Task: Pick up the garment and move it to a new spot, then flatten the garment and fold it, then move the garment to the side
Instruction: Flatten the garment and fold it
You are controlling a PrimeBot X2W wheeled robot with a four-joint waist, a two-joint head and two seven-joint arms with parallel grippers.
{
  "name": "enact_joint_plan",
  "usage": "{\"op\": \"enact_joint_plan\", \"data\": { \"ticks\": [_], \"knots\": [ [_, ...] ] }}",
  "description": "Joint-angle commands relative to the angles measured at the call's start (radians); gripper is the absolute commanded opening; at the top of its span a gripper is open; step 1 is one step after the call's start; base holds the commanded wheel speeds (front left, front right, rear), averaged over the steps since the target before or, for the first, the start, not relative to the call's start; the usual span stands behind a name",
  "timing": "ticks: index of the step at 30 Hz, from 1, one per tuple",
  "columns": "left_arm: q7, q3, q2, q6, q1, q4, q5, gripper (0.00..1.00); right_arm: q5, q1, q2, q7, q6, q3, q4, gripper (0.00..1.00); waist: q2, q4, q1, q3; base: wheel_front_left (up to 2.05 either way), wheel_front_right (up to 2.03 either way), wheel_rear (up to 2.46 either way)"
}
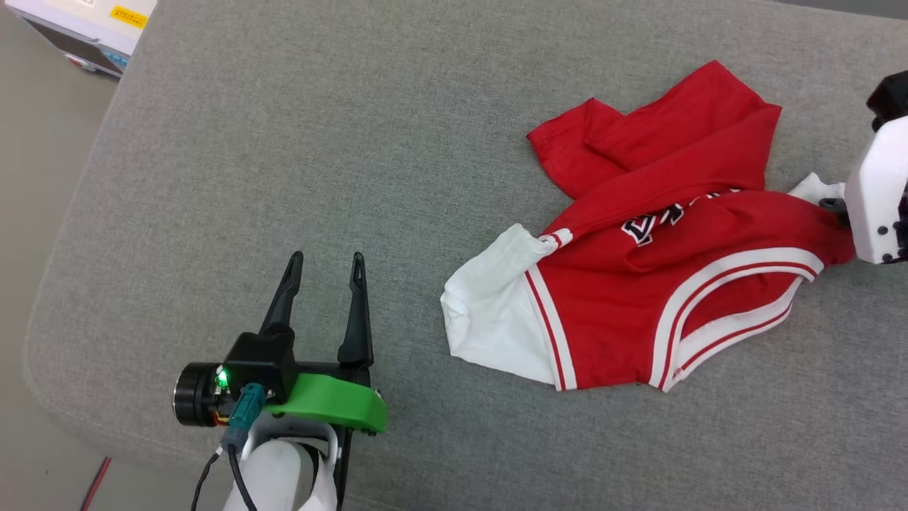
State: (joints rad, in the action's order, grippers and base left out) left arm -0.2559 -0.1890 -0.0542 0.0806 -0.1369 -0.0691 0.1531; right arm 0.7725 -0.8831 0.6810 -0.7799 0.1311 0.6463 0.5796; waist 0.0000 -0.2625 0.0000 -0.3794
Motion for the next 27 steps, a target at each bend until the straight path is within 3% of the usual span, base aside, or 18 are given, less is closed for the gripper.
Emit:
{"op": "enact_joint_plan", "data": {
  "ticks": [1, 5, 10, 17, 23, 26, 27],
  "knots": [
    [-0.006, 0.002, 0.004, 0.001, -0.018, -0.003, -0.008, 1.00, 0.024, 0.026, -0.012, 0.044, 0.000, 0.017, -0.001, 0.00, 0.0000, 0.017, 0.0000, 0.019, 0.00, 0.00, 0.00],
    [-0.006, 0.006, 0.004, -0.004, -0.010, -0.012, -0.014, 1.00, 0.070, 0.011, 0.012, 0.196, 0.000, 0.002, -0.054, 0.00, 0.0000, 0.032, 0.0000, 0.065, 0.00, 0.00, 0.00],
    [-0.006, 0.024, 0.004, -0.003, 0.037, -0.018, -0.023, 1.00, 0.127, 0.098, 0.129, 0.338, 0.000, 0.001, -0.206, 0.00, 0.0000, 0.060, 0.0000, 0.143, 0.00, 0.00, 0.00],
    [-0.006, 0.049, 0.004, -0.005, 0.097, -0.013, -0.031, 1.00, 0.200, 0.363, 0.236, 0.467, 0.000, -0.133, -0.354, 0.00, 0.0000, 0.109, 0.0000, 0.197, 0.00, 0.00, 0.00],
    [-0.006, 0.066, 0.004, -0.020, 0.115, -0.009, -0.049, 1.00, 0.254, 0.643, 0.233, 0.527, 0.000, -0.336, -0.333, 0.00, 0.0000, 0.143, 0.0000, 0.214, 0.00, 0.00, 0.00],
    [-0.006, 0.068, 0.004, -0.028, 0.109, -0.010, -0.058, 1.00, 0.277, 0.760, 0.202, 0.536, 0.000, -0.418, -0.284, 0.00, 0.0000, 0.148, 0.0000, 0.216, 0.00, 0.00, 0.00],
    [-0.006, 0.070, 0.004, -0.034, 0.105, -0.009, -0.063, 1.00, 0.283, 0.850, 0.164, 0.528, 0.000, -0.466, -0.233, 0.00, 0.0000, 0.150, 0.0000, 0.216, 0.00, 0.00, 0.00]
  ]
}}
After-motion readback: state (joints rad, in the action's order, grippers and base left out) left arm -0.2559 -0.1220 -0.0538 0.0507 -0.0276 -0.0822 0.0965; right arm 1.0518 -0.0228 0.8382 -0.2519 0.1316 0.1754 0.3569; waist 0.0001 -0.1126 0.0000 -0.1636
